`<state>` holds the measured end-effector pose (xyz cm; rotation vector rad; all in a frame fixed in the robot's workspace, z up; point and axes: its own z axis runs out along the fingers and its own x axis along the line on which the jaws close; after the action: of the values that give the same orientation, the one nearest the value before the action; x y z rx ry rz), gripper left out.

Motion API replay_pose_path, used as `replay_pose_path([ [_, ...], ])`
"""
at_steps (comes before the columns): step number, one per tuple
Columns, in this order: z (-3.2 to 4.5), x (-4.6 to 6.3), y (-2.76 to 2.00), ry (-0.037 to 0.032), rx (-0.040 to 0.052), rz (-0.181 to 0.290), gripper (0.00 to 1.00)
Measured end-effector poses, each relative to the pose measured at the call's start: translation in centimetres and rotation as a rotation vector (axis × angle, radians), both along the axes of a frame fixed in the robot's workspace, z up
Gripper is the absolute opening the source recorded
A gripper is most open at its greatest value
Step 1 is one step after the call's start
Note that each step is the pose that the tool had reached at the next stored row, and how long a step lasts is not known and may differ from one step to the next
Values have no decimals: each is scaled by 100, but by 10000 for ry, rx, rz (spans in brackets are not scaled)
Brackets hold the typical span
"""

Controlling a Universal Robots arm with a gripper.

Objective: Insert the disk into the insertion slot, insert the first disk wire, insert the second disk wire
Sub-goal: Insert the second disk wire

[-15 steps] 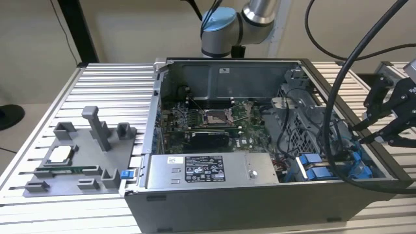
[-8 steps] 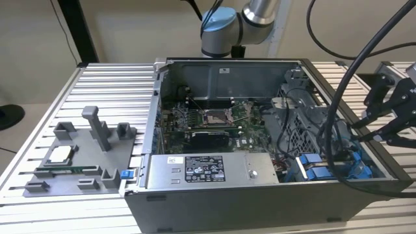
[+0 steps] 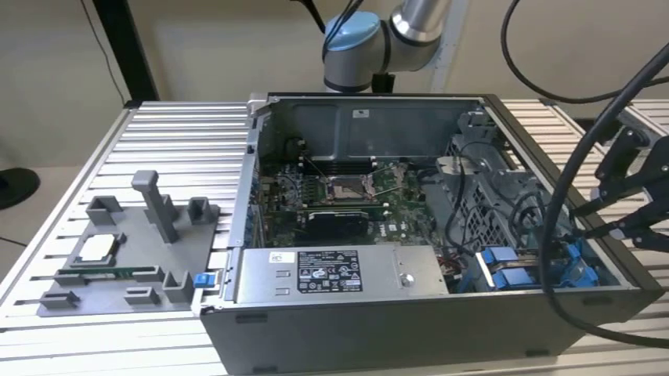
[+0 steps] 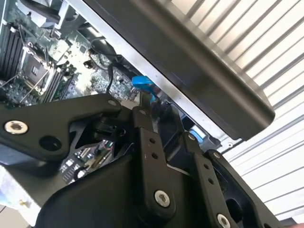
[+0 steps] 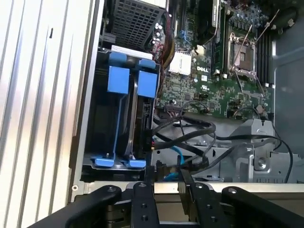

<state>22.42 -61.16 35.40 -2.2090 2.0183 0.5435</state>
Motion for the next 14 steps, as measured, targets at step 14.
replay_pose_path([
  [14,-65,-14,-141,52,425,-176,100],
])
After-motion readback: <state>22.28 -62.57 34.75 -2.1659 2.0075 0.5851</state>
